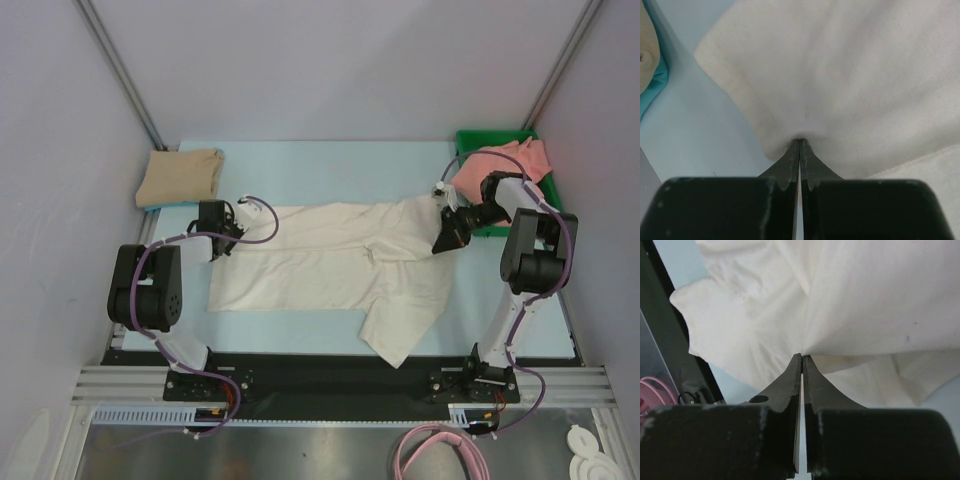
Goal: Fold and stack the t-shirts
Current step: Fold the tshirt
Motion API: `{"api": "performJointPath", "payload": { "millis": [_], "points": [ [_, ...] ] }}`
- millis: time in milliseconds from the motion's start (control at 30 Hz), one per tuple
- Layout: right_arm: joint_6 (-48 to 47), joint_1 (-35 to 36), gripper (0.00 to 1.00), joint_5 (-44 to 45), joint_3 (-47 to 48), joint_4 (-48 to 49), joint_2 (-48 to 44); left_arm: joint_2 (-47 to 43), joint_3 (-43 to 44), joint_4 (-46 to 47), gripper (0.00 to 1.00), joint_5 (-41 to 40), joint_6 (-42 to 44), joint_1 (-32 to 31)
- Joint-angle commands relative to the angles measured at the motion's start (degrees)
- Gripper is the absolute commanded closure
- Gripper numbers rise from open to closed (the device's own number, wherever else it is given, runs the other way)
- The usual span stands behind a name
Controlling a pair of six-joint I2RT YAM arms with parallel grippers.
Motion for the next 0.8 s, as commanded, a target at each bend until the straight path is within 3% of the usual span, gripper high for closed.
{"api": "performJointPath", "payload": {
  "millis": [0, 267, 767],
  "points": [
    [-1.8, 0.8, 0.97, -0.4, -3.2, -3.5, -6.0, 0.5, -0.6, -1.1, 0.97, 0.7, 0.8, -0.2],
    [0.1, 1.0, 0.98, -2.1, -4.2, -3.3, -6.5, 0.3, -0.8, -1.1, 0.97, 0.8, 1.0, -0.2],
    [-0.2, 1.8, 0.98, -7.8, 8.3, -9.0, 3.6, 0.9, 0.0, -1.8, 0.98, 0.8, 1.0, -0.2]
  ]
}}
